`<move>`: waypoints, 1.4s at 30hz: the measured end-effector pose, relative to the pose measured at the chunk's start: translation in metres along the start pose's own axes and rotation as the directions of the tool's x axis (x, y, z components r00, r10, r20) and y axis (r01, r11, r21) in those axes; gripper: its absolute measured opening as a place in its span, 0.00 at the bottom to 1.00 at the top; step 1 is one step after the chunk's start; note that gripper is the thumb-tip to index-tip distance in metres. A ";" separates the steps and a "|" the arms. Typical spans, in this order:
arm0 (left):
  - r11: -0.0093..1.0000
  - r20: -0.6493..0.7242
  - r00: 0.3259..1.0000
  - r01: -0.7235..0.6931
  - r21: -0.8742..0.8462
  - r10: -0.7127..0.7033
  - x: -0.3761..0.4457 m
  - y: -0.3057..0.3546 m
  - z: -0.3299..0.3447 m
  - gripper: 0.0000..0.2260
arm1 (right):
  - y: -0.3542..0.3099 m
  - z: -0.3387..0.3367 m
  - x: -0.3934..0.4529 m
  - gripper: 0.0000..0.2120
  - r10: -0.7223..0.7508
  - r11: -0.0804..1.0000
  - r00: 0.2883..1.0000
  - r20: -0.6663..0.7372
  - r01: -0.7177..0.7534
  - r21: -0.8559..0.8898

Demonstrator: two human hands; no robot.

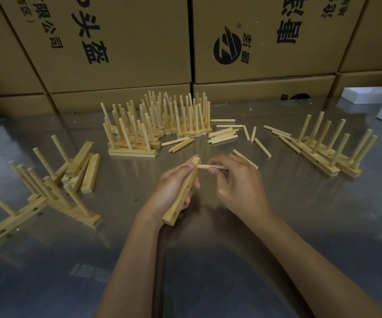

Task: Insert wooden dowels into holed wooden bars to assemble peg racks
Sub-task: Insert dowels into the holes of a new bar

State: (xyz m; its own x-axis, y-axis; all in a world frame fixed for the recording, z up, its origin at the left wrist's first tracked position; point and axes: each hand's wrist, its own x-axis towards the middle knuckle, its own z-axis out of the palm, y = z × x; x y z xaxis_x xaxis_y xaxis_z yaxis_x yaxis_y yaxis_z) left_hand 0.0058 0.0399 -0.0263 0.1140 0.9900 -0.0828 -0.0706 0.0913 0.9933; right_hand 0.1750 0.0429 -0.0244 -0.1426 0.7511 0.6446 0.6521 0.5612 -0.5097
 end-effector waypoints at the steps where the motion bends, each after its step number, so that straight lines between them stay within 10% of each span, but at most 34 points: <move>1: 1.000 0.004 1.000 0.002 0.005 -0.002 0.000 0.000 0.000 0.13 | -0.001 0.000 0.000 0.06 0.002 1.000 1.000 -0.008 -0.002 -0.009; 23: 0.959 0.014 1.000 -0.022 0.283 0.019 -0.002 -0.003 0.001 0.12 | -0.006 -0.006 0.003 0.09 0.227 0.961 0.957 0.179 -0.190 -0.202; 33: 0.999 -0.156 0.988 0.015 0.042 -0.008 0.008 -0.006 0.006 0.12 | 0.015 -0.018 0.023 0.13 0.320 0.937 0.947 -0.019 -0.314 0.152; 36: 0.994 -0.242 0.969 0.017 -0.111 -0.044 0.009 -0.004 0.003 0.11 | 0.045 -0.026 0.025 0.15 0.376 0.918 0.913 -0.160 -0.390 -0.070; 42: 0.958 -0.291 0.953 -0.007 -0.288 -0.080 0.011 -0.003 0.001 0.10 | 0.073 -0.021 0.020 0.10 0.446 0.790 0.894 0.035 -0.376 -0.484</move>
State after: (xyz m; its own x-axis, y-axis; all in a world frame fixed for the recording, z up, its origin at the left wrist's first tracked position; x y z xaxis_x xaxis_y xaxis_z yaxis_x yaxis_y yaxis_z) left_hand 0.0081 0.0506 -0.0297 -0.1742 0.9677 -0.1822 -0.3539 0.1111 0.9286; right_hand 0.2356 0.0917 -0.0363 0.1378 0.9341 0.3293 0.9293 -0.0069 -0.3693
